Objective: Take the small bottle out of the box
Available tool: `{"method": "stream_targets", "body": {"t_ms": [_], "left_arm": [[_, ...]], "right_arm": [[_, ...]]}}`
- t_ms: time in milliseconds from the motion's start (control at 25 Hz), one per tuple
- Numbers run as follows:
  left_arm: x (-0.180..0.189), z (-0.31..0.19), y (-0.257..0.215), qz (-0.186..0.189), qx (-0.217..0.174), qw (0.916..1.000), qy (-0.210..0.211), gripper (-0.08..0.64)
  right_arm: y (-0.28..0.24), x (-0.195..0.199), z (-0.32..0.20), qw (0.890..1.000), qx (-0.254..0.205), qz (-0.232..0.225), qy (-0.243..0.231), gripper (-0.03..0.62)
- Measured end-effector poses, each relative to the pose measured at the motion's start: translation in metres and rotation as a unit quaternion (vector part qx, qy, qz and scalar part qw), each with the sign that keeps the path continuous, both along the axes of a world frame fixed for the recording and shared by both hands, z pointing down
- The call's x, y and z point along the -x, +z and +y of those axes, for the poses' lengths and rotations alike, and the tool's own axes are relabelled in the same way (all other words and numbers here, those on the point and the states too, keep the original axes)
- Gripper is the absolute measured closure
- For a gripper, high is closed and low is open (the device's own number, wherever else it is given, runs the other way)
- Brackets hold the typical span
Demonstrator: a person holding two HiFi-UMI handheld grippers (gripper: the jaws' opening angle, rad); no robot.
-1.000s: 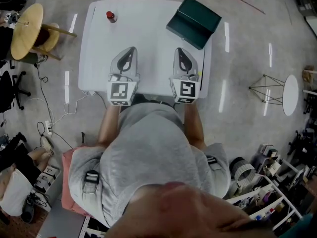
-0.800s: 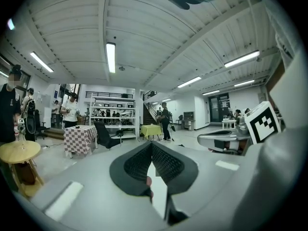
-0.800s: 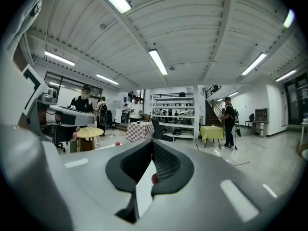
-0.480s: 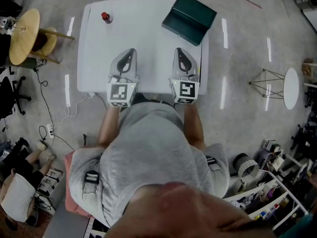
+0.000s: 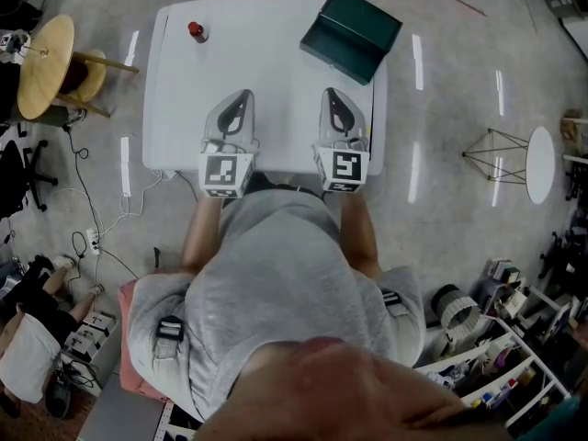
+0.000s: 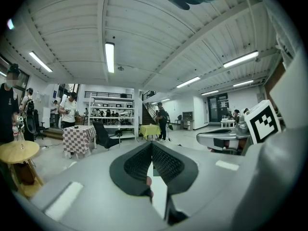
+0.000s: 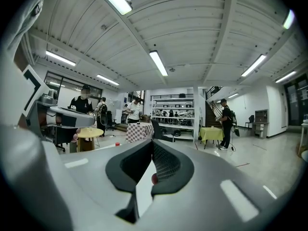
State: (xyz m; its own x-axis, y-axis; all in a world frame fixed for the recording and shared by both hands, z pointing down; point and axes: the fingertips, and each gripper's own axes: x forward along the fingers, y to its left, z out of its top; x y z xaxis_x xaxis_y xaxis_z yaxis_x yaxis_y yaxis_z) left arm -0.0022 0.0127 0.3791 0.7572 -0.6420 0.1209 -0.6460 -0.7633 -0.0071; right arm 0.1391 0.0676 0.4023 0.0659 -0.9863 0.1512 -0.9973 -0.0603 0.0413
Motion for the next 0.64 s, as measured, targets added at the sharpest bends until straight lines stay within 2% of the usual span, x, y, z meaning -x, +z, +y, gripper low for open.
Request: {"method": "stream_targets", "body": {"t_ms": [640], "left_arm": [[0.001, -0.0034, 0.0024, -0.005, 0.002, 1.0, -0.001, 0.548]], "right_arm": [[-0.0003, 0.0049, -0.0064, 1.0, 0.003, 0.0, -0.008, 0.589]]}}
